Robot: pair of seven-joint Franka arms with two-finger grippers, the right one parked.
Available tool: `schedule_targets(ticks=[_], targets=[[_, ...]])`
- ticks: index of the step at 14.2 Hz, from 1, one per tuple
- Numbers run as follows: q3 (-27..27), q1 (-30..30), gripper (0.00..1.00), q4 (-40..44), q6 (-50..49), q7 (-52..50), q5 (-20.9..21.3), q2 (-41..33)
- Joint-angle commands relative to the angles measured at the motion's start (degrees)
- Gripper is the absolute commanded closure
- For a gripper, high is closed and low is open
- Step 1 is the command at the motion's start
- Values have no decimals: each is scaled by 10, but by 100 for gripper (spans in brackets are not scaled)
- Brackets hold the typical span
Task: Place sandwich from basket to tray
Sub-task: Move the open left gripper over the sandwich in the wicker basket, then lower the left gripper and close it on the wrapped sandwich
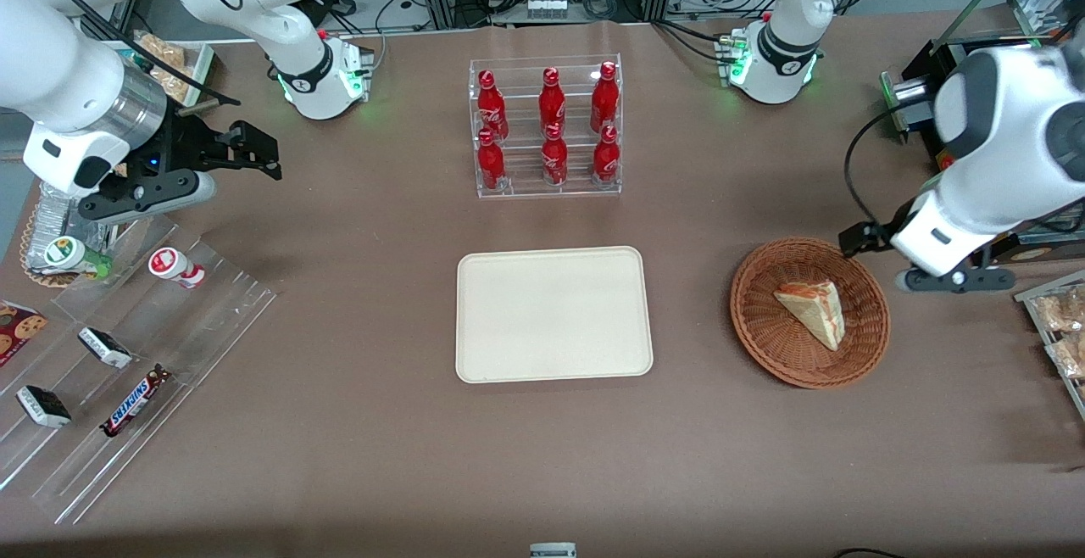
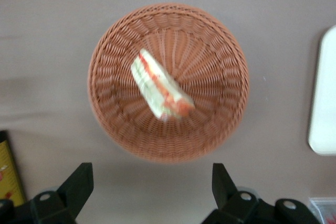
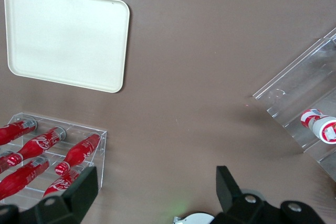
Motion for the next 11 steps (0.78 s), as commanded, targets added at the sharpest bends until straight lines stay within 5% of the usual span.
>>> schedule_targets(ticks=[1, 4, 11], targets=[[0, -1, 0, -93, 114, -49, 9, -4], [0, -1, 0, -140, 215, -124, 17, 15], [0, -1, 0, -138, 320, -539, 17, 94]])
